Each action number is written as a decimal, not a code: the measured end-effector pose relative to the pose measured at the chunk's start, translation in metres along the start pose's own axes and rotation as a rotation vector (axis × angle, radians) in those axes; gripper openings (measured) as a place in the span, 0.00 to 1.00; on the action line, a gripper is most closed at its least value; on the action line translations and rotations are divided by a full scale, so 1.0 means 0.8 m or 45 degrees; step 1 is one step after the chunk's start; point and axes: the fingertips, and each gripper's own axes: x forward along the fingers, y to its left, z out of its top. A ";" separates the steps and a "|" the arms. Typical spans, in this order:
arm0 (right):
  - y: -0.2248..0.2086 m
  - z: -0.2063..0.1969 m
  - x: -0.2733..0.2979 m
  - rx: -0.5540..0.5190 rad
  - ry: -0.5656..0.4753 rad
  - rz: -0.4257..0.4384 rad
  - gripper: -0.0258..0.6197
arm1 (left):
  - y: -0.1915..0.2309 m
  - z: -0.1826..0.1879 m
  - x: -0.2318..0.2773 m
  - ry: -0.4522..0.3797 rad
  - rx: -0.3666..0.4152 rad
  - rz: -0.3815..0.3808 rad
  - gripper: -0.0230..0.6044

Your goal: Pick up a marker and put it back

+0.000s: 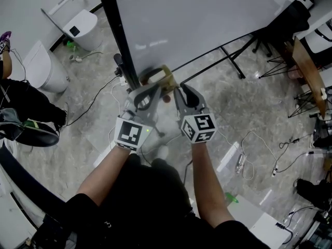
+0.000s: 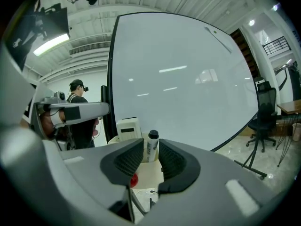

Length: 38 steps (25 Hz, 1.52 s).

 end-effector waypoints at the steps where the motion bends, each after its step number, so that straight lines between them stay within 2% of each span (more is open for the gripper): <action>1: -0.001 0.000 -0.001 -0.002 0.001 -0.003 0.21 | -0.001 0.001 0.000 0.000 -0.010 0.001 0.04; 6: -0.007 0.004 -0.010 -0.009 -0.001 -0.026 0.23 | -0.004 0.002 0.001 -0.007 0.032 -0.022 0.04; 10: -0.009 0.014 -0.020 -0.027 -0.018 -0.044 0.25 | -0.006 0.005 0.001 -0.012 -0.035 -0.003 0.04; 14: -0.012 0.027 -0.030 -0.052 -0.043 -0.071 0.25 | -0.010 0.005 0.001 -0.018 0.022 -0.029 0.04; 18: -0.011 0.040 -0.040 -0.082 -0.060 -0.086 0.25 | -0.010 0.009 0.000 -0.026 -0.048 -0.008 0.04; 22: -0.001 0.054 -0.047 -0.112 -0.083 -0.084 0.24 | -0.010 0.011 -0.002 -0.033 -0.008 -0.025 0.04; 28: 0.018 0.081 -0.058 -0.138 -0.132 -0.085 0.11 | -0.010 0.013 -0.005 -0.043 0.033 -0.054 0.04; 31: 0.026 0.088 -0.061 -0.155 -0.146 -0.085 0.06 | -0.010 0.014 -0.007 -0.047 0.001 -0.055 0.04; 34: 0.035 0.092 -0.067 -0.168 -0.153 -0.083 0.05 | -0.012 0.017 -0.011 -0.049 -0.049 -0.049 0.04; 38: 0.046 0.097 -0.067 -0.179 -0.169 -0.086 0.05 | -0.011 0.017 -0.014 -0.056 -0.025 -0.073 0.04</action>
